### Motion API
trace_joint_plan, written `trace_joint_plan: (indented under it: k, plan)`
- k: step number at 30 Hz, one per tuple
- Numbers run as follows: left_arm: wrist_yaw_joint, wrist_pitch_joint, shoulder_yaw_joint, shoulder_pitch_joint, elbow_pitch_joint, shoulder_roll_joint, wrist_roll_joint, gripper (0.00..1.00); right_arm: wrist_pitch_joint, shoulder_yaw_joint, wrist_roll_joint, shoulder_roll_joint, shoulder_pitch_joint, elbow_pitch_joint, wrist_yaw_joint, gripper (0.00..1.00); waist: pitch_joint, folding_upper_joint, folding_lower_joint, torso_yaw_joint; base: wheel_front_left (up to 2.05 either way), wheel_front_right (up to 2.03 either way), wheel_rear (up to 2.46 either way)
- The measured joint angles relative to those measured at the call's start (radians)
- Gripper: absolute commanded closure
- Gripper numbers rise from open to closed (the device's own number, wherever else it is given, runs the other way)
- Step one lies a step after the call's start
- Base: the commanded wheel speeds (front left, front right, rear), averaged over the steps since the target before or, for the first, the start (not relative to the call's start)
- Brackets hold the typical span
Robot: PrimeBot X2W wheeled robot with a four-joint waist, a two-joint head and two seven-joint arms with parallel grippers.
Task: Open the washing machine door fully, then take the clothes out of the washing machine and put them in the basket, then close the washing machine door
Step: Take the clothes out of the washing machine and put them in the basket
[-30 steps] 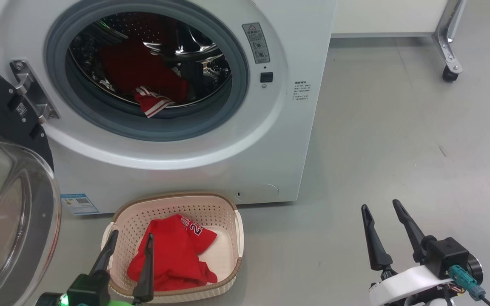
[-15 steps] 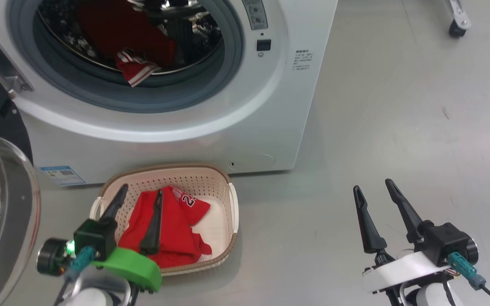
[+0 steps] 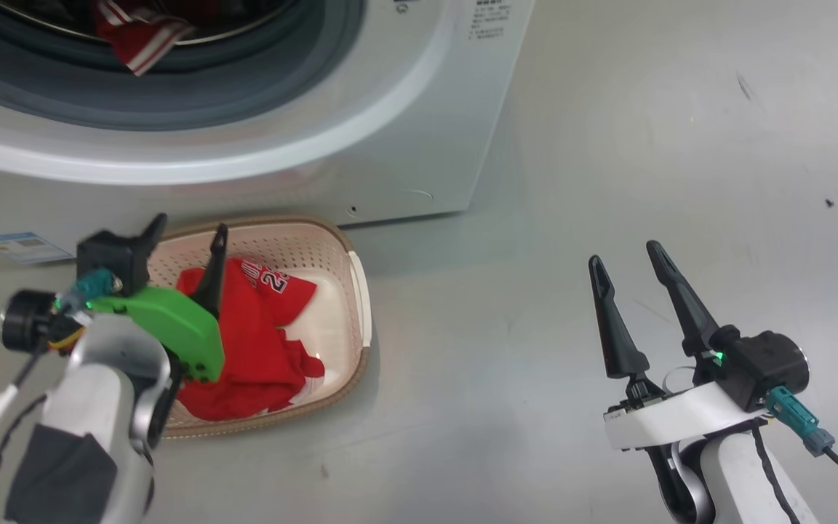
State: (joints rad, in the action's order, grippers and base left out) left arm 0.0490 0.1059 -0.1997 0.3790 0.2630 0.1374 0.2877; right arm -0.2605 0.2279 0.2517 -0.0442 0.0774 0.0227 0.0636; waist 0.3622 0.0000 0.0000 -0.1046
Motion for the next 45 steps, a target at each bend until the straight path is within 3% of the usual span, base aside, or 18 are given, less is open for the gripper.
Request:
trace_joint_plan:
  k: [14,33,45]
  plan:
    - [0.032,0.188,0.058,0.337,0.088,0.106,0.027,0.0,0.0,0.061,0.076,-0.001,0.096,-0.028,-0.033,0.0,0.178,0.0,0.0002,-0.091,0.0,0.0,0.0]
    - [0.043,0.223,0.164,0.638,0.148,0.306,0.001,0.0,0.0,0.15,0.165,-0.001,0.166,-0.034,-0.058,0.0,0.309,0.0,0.0002,-0.226,0.0,0.0,0.0]
    - [0.043,0.264,0.186,0.713,0.243,0.348,0.001,0.0,0.0,0.167,0.174,-0.001,0.189,-0.041,-0.075,0.0,0.37,0.0,0.0001,-0.274,0.0,0.0,0.0]
